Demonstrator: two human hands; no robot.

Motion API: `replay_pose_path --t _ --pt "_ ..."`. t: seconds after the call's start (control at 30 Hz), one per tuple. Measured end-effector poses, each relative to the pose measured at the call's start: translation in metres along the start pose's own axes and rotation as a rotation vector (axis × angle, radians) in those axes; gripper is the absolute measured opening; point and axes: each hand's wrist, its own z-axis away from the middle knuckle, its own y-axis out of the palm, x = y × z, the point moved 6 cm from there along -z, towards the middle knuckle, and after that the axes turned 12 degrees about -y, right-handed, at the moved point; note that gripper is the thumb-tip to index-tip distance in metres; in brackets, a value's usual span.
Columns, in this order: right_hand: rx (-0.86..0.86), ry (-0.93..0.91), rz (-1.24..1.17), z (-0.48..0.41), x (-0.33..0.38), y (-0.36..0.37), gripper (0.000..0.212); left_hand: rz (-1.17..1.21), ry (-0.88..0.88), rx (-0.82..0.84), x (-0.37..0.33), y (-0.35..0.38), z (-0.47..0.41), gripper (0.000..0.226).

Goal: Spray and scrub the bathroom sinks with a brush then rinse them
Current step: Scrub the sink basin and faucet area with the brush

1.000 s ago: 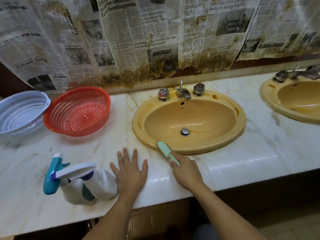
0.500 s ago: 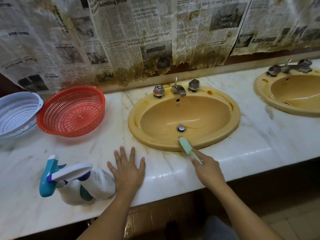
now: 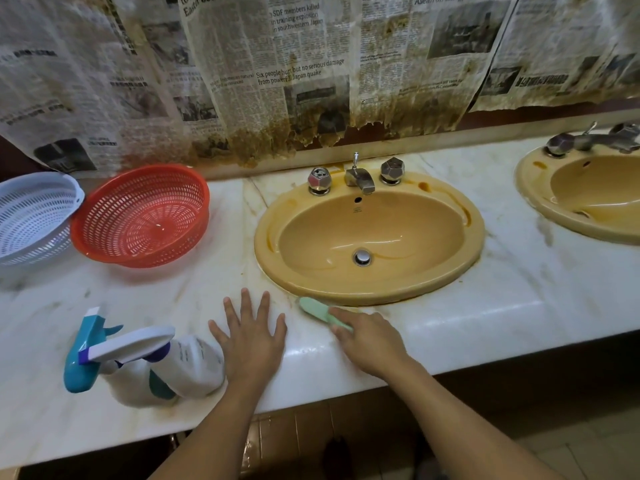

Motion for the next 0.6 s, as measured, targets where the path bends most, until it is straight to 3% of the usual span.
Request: replay_pose_path --t 0.17,0.33,0.47,0.6 --pt "0.016 -0.119 0.151 -0.017 0.005 -0.007 0.044 -0.007 -0.006 -0.012 0.001 -0.001 0.002 0.065" --pt "0.114 -0.072 0.209 0.015 -0.082 -0.053 0.04 0.022 -0.013 0.006 0.001 -0.001 0.004 0.059" --pt "0.095 -0.021 0.185 0.04 -0.14 -0.092 0.037 0.116 -0.063 0.016 -0.016 0.002 0.016 0.046" --pt "0.138 -0.107 0.288 0.028 -0.12 -0.093 0.042 0.142 -0.115 -0.012 -0.029 0.002 0.023 0.045"
